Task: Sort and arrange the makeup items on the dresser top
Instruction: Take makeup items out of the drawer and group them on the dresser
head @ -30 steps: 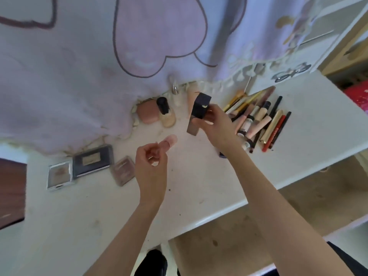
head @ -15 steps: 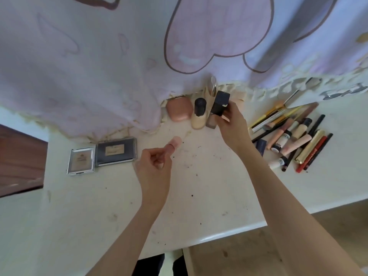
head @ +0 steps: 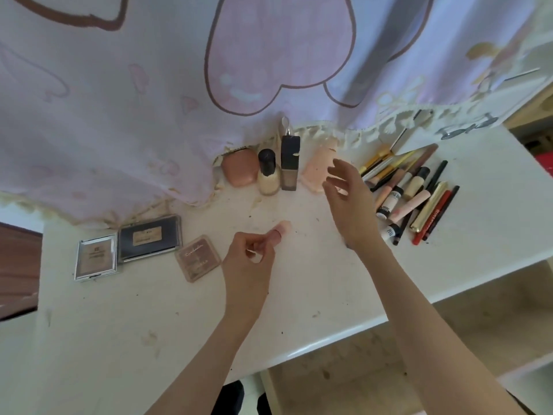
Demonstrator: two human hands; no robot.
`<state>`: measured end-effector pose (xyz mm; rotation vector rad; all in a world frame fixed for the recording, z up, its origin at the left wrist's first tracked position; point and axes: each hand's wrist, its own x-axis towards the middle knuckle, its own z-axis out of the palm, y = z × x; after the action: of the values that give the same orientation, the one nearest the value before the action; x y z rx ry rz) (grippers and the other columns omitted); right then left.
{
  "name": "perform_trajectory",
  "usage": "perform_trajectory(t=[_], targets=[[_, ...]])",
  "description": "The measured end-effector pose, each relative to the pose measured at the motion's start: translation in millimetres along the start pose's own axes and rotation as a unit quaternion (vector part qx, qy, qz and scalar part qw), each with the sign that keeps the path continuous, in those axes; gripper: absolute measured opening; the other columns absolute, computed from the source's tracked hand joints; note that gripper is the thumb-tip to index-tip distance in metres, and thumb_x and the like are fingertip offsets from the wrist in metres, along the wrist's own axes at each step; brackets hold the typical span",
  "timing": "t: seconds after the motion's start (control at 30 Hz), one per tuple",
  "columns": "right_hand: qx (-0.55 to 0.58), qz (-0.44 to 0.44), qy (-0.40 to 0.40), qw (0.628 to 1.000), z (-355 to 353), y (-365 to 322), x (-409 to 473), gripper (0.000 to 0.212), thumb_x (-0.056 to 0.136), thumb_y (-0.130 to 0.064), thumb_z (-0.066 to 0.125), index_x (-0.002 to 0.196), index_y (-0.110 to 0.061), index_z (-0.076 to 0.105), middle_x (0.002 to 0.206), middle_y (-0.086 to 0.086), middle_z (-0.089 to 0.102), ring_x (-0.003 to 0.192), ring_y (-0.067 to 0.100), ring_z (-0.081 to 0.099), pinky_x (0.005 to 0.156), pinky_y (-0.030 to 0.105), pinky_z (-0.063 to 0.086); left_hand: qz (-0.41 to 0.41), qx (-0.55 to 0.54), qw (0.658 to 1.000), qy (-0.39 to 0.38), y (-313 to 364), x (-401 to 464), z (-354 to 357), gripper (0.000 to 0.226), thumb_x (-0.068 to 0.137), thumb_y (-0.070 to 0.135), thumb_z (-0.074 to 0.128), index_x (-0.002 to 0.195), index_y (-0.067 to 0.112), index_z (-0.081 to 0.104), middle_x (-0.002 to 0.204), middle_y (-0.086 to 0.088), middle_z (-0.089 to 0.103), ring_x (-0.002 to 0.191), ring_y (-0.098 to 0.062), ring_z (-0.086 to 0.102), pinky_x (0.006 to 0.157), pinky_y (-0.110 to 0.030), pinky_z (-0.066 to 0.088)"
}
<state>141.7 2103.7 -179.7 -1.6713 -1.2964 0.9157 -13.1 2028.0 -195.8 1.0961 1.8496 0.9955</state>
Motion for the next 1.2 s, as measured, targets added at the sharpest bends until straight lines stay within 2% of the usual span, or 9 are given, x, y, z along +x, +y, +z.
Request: perform_trajectory(t=[0.1, 0.2, 0.37, 0.43, 0.53, 0.73, 0.87, 1.03, 1.2], targets=[[-0.058, -0.024, 0.103, 0.993, -29, 24, -28, 0.032, 0.095, -0.010, 0.049, 0.126, -0.008, 0.053, 0.117, 0.003, 0.061, 0.099, 0.007, 0.054, 0.084, 0.013, 0.041, 0.003, 0.009, 1.000, -0.030, 5, -7, 25, 0.012, 0.085, 0.024, 0.065, 0.084, 0.016, 0.057, 0.084, 0.009, 0.062, 0.080, -0.003, 0.054, 0.067, -0.006, 0.040], [-0.136, -0.037, 0.169, 0.975, -48, 55, -51, 0.029, 0.094, -0.007, 0.050, 0.122, -0.004, 0.056, 0.115, 0.010, 0.061, 0.104, 0.022, 0.057, 0.088, 0.026, 0.044, 0.015, 0.033, 0.998, -0.049, 10, -15, 52, 0.014, 0.086, 0.023, 0.063, 0.084, 0.014, 0.053, 0.085, 0.006, 0.060, 0.082, -0.009, 0.054, 0.068, -0.014, 0.040], [-0.233, -0.017, 0.209, 0.950, -64, 99, -75, 0.039, 0.090, -0.003, 0.055, 0.128, 0.002, 0.049, 0.129, 0.019, 0.053, 0.120, 0.034, 0.049, 0.102, 0.046, 0.042, 0.056, 0.083, 0.993, -0.063, 13, -17, 82, 0.012, 0.088, 0.018, 0.060, 0.086, 0.011, 0.050, 0.088, -0.003, 0.057, 0.077, -0.010, 0.050, 0.065, -0.012, 0.039], [-0.283, 0.022, 0.202, 0.938, -68, 112, -80, 0.045, 0.090, -0.006, 0.054, 0.133, 0.003, 0.044, 0.137, 0.021, 0.045, 0.129, 0.037, 0.041, 0.109, 0.052, 0.032, 0.092, 0.115, 0.987, -0.066, 15, -15, 90, 0.014, 0.088, 0.018, 0.059, 0.084, 0.013, 0.047, 0.088, -0.001, 0.055, 0.079, -0.012, 0.048, 0.068, -0.014, 0.035], [-0.342, 0.072, 0.161, 0.923, -70, 123, -86, 0.049, 0.094, -0.014, 0.048, 0.139, 0.002, 0.036, 0.146, 0.022, 0.034, 0.138, 0.036, 0.028, 0.116, 0.047, 0.016, 0.129, 0.157, 0.976, -0.076, 19, -12, 99, 0.009, 0.089, 0.017, 0.058, 0.087, 0.015, 0.049, 0.089, 0.003, 0.050, 0.085, -0.012, 0.043, 0.072, -0.013, 0.027], [-0.426, 0.088, 0.139, 0.890, -67, 130, -90, 0.060, 0.095, -0.034, 0.016, 0.143, -0.001, 0.031, 0.151, 0.017, 0.028, 0.142, 0.031, 0.023, 0.116, 0.041, 0.008, 0.173, 0.223, 0.956, -0.084, 19, -12, 101, 0.021, 0.090, 0.018, 0.056, 0.109, 0.010, 0.059, 0.104, -0.004, 0.053, 0.094, -0.013, 0.042, 0.078, -0.012, 0.028], [-0.442, 0.097, 0.127, 0.883, -66, 131, -90, 0.067, 0.092, -0.039, 0.003, 0.147, -0.006, 0.019, 0.156, 0.012, 0.016, 0.145, 0.024, 0.010, 0.117, 0.039, -0.004, 0.217, 0.338, 0.909, -0.111, 15, -13, 98, 0.031, 0.094, 0.025, 0.049, 0.121, 0.010, 0.054, 0.119, -0.010, 0.051, 0.111, -0.024, 0.042, 0.090, -0.030, 0.035], [-0.448, 0.103, 0.113, 0.881, -66, 131, -90, 0.071, 0.088, -0.042, -0.004, 0.148, -0.008, 0.012, 0.157, 0.009, 0.010, 0.146, 0.022, 0.004, 0.116, 0.038, -0.011, 0.217, 0.393, 0.880, -0.154, 15, -17, 93, 0.038, 0.097, 0.027, 0.039, 0.132, 0.012, 0.043, 0.133, -0.010, 0.040, 0.122, -0.024, 0.032, 0.097, -0.035, 0.031], [-0.439, 0.096, 0.071, 0.891, -75, 127, -97, 0.063, 0.096, -0.042, 0.009, 0.148, -0.006, 0.013, 0.157, 0.010, 0.009, 0.146, 0.022, 0.005, 0.116, 0.037, -0.006, 0.258, 0.329, 0.899, -0.130, 20, -39, 89, 0.035, 0.095, 0.018, 0.046, 0.130, 0.014, 0.046, 0.131, -0.008, 0.045, 0.118, -0.020, 0.039, 0.094, -0.032, 0.037]])
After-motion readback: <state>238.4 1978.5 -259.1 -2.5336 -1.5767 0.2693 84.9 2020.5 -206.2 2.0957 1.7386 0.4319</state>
